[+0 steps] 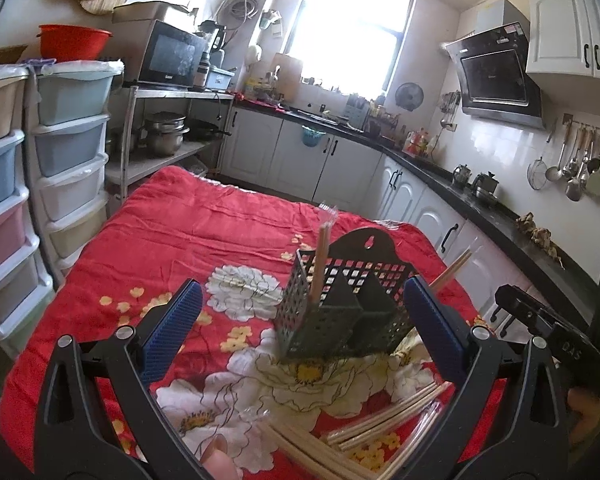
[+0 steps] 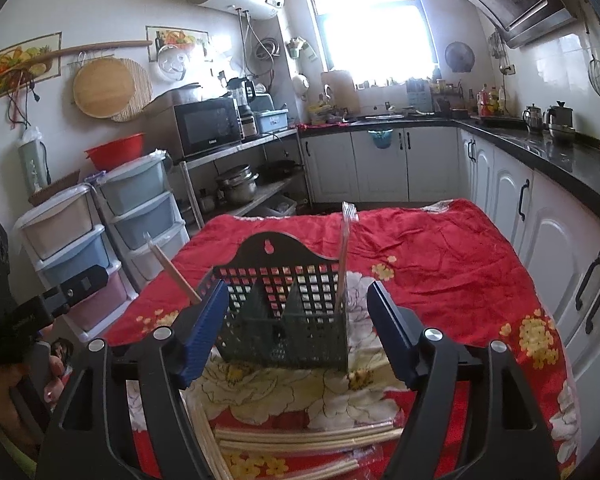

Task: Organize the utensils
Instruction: 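Withdraw both open tools from the caddy back toward the chopstick pile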

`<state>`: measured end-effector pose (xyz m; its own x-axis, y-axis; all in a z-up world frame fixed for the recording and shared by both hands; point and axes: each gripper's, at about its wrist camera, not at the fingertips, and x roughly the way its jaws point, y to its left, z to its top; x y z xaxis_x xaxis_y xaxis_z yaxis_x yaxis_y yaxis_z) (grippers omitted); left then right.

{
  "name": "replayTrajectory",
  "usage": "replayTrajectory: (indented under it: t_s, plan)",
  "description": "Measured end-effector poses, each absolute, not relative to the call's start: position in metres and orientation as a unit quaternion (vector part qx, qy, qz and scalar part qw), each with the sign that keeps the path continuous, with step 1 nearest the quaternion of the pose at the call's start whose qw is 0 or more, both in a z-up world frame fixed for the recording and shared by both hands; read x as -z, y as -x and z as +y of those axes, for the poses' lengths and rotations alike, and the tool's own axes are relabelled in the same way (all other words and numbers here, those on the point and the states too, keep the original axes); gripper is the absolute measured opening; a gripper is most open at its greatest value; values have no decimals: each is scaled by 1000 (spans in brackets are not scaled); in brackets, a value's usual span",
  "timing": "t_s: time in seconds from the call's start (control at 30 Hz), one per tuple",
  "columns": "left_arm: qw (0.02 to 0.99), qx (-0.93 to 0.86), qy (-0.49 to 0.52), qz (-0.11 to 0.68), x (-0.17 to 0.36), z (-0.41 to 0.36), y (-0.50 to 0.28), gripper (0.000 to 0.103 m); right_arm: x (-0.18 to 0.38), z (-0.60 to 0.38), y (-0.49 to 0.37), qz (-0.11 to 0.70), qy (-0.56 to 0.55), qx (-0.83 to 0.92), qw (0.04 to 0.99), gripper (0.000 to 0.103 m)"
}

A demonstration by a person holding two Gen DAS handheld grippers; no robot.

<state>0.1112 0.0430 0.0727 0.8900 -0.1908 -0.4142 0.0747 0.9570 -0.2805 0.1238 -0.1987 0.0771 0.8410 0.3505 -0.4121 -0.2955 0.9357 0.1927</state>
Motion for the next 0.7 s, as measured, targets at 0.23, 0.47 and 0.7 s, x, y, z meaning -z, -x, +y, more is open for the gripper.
replayTrajectory:
  t_s: [0.23, 0.47, 0.7]
  plan:
    - [960, 60, 134, 236, -59, 48, -104, 93, -66, -195, -120, 243, -58, -172, 953, 70]
    - [955, 56, 141, 254, -46, 51, -100, 93, -55, -188, -116, 258, -54, -182, 947, 71]
    - [950, 51, 144, 271, -32, 54, -99, 93, -41, -187, -113, 276, -53, -186, 942, 71]
